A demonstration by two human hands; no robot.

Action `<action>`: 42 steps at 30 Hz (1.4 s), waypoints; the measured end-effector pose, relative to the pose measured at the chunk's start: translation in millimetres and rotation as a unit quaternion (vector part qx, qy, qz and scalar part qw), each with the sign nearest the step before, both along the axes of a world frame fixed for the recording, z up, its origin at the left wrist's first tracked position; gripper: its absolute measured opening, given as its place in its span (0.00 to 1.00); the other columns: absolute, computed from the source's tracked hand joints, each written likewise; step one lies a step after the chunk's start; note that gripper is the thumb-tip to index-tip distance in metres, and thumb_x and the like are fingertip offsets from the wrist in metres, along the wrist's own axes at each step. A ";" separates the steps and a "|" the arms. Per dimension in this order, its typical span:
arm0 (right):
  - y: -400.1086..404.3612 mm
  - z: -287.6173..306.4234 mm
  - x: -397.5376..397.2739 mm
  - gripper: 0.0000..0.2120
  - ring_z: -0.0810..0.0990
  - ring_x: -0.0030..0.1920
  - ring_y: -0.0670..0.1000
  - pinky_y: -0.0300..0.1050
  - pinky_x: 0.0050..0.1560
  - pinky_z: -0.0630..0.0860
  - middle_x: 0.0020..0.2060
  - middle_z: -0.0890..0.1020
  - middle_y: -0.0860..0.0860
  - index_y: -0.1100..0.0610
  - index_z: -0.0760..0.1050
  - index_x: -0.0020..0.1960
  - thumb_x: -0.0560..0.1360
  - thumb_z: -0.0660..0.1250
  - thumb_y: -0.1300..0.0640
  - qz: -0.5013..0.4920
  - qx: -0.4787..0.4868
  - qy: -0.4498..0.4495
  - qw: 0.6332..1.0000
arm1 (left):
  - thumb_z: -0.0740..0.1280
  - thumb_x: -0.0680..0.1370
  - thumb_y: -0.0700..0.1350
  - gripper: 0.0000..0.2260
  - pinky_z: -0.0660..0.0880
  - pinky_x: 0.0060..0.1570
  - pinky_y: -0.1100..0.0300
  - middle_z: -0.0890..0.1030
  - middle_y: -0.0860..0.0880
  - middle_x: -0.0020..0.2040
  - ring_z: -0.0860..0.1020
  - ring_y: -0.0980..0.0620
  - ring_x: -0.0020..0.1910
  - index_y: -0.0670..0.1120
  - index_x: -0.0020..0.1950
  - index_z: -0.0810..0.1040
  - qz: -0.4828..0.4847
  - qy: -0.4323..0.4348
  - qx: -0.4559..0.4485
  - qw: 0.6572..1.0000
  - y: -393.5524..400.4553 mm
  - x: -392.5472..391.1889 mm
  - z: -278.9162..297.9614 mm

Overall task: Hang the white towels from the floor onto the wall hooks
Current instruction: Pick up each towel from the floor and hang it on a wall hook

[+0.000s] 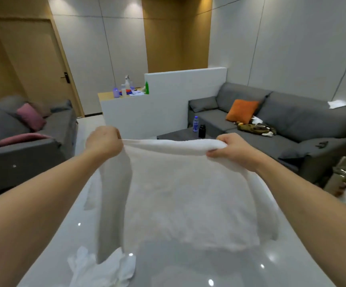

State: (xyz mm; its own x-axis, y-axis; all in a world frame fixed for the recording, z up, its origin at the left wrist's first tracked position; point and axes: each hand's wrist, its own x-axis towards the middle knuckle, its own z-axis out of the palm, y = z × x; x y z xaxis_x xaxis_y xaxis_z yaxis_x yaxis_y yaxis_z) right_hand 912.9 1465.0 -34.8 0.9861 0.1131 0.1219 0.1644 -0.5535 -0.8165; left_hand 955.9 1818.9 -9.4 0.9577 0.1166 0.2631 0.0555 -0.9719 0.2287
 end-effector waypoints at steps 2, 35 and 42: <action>-32.7 7.8 0.5 0.09 0.80 0.35 0.50 0.45 0.36 0.75 0.32 0.80 0.50 0.53 0.77 0.35 0.68 0.77 0.56 -0.016 0.043 -0.018 0.999 | 0.71 0.73 0.43 0.11 0.74 0.50 0.57 0.81 0.50 0.55 0.77 0.49 0.53 0.52 0.55 0.81 -0.137 0.071 -0.041 0.987 -75.5 3.4 -4.8; -387.1 -2.3 248.0 0.10 0.86 0.47 0.55 0.47 0.41 0.82 0.46 0.87 0.54 0.60 0.81 0.55 0.78 0.70 0.55 -0.357 0.209 -0.013 0.910 | 0.77 0.71 0.47 0.18 0.82 0.48 0.49 0.85 0.46 0.52 0.84 0.46 0.50 0.46 0.59 0.79 -0.486 0.266 -0.544 0.630 -605.3 333.1 -8.6; -424.6 2.5 352.1 0.27 0.76 0.38 0.55 0.50 0.42 0.73 0.38 0.77 0.66 0.72 0.75 0.48 0.76 0.70 0.44 -0.215 0.149 -0.022 0.965 | 0.75 0.72 0.53 0.08 0.78 0.30 0.63 0.86 0.50 0.42 0.85 0.54 0.40 0.51 0.47 0.84 -0.432 0.195 -0.485 0.735 -621.4 423.6 -1.6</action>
State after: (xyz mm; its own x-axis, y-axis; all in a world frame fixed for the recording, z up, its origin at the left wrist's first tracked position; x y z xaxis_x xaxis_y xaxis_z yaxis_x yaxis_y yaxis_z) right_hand 1265.0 1040.4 -32.4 0.9273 -0.3518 0.1278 0.0091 -0.3202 -0.9473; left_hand 1379.5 1197.5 -11.1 0.7647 -0.6280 0.1444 -0.2426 -0.0731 0.9674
